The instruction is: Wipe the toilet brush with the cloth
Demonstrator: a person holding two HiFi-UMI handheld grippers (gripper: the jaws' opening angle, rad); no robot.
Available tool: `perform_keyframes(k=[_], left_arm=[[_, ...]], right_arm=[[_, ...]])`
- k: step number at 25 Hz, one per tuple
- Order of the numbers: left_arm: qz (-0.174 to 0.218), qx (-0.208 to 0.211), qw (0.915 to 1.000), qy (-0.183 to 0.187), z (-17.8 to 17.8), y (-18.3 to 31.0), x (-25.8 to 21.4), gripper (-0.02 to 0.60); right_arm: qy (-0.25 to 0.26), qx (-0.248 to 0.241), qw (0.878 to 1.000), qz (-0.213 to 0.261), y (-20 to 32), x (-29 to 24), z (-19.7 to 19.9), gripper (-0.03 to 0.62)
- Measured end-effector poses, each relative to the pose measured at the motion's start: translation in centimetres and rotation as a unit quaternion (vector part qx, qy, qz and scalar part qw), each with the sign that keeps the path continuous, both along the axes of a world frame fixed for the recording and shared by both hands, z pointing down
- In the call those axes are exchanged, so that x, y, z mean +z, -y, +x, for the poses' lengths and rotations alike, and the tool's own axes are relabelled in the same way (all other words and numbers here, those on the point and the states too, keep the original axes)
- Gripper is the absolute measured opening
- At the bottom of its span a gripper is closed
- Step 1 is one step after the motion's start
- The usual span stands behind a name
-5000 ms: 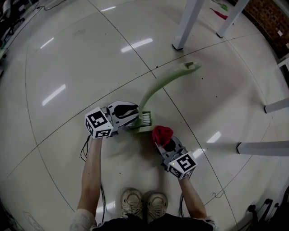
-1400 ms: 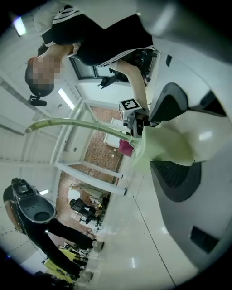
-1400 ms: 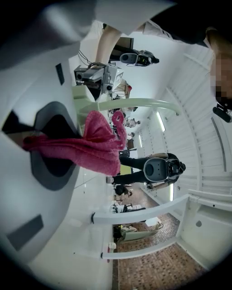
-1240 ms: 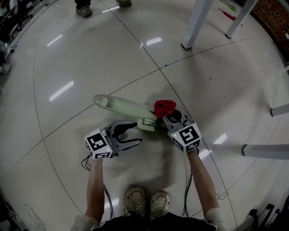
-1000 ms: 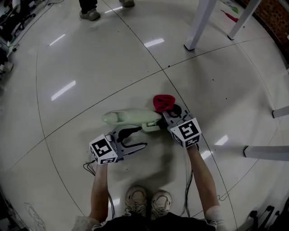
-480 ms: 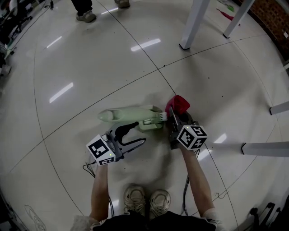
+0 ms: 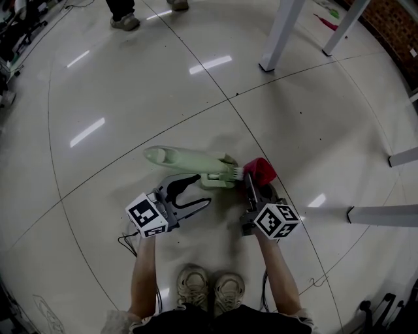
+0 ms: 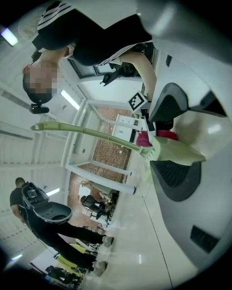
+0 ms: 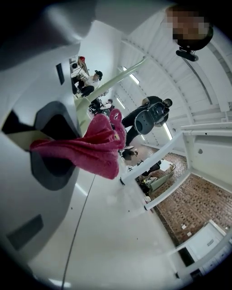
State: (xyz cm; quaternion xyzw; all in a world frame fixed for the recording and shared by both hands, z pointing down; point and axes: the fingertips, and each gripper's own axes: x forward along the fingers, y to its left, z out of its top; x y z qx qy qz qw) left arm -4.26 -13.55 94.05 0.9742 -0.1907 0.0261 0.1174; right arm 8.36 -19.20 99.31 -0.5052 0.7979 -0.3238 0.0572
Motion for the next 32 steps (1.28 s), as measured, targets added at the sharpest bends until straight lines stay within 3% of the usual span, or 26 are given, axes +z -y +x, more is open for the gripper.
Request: perform_keyframes(k=[9,16,20,26,32], left_arm=[[0.024,0.01,0.9997,-0.003,1.0,0.3,-1.4,0.268],[0.023,0.013,0.9996,0.004,1.3,0.3,-1.0,0.268],[0.021,0.014,0.9997,-0.006,1.5,0.2,-1.0,0.268],[0.037,0.042,0.9984,0.013,1.7,-0.4,-0.9,0.268],[0.013,0.036,0.9989,-0.028,1.3,-0.1,-1.3,0.268]], right_arm=[[-0.036,0.07,0.997,0.024,-0.4,-2.0,4.1,0.032],[-0.049,0.015,0.999,0.008,-6.1,-0.5,-1.3,0.031],[-0.078,-0.013,0.997,0.014,-6.9,-0.1,-3.7,0.031],[-0.113,-0.022,0.993,0.033,-7.2,-0.6,-5.3,0.031],[-0.121,-0.038,0.991,0.039,-6.9,-0.7,-6.7,0.031]])
